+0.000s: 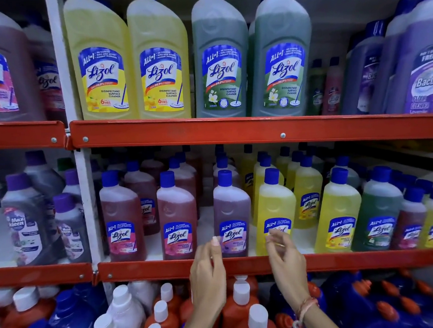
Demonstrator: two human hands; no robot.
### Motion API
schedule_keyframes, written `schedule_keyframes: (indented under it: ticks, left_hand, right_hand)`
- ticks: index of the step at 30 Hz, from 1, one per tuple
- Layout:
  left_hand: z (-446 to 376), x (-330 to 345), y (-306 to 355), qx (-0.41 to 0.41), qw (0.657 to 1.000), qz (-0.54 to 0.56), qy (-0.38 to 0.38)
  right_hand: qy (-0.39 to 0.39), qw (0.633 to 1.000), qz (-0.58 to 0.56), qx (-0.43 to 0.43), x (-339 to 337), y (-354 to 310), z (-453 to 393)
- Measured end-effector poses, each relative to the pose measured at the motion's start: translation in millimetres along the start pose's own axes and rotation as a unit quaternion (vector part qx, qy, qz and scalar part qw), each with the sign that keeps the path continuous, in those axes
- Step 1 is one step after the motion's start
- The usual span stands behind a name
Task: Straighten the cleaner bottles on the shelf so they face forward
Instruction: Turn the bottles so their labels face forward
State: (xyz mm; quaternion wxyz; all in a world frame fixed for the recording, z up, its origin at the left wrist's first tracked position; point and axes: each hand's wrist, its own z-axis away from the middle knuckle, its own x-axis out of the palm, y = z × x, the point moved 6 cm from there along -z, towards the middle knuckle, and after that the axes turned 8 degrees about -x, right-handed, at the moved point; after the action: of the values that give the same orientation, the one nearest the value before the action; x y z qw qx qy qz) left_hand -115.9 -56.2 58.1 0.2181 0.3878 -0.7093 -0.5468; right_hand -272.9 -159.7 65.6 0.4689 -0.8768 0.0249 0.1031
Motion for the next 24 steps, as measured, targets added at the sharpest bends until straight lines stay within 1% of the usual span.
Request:
schedule_keyframes:
  ticks: [2,4,7,11,13,15,20,24]
  left_hand:
    - [8,17,3,0.003,1.000,0.004,-0.030]
    - [12,40,7,-0.010,0.996,0.015,-0.088]
    - [16,72,20,-0.038,0.984,-0.013,-0.176]
    - [18,100,29,-0.047,0.969,-0.037,-0.239]
    - [16,106,26,-0.058,0.967,-0.046,-0.242]
    - [13,106,22,-0.070,0.967,-0.045,-0.240]
    - [15,101,28,-0.093,0.961,-0.004,-0.261]
    - [15,102,28,-0.108,0.958,-0.011,-0.264]
  right_hand:
    - [0.054,0.998,0.006,-0.007,-19,5,-3]
    - [0.062,0.998,0.015,0.002,-29,14,-8]
    - [0.002,0.999,0.019,0.028,-31,23,-12]
    - [-0.099,0.994,0.022,0.039,-26,26,-12]
    - [-0.128,0.991,0.021,0.032,-24,24,-11]
    - [-0.139,0.990,0.020,0.026,-25,25,-12]
    - [-0.132,0.990,0.022,0.038,-30,33,-17]
    - [-0.128,0.991,0.012,0.035,-34,32,-16]
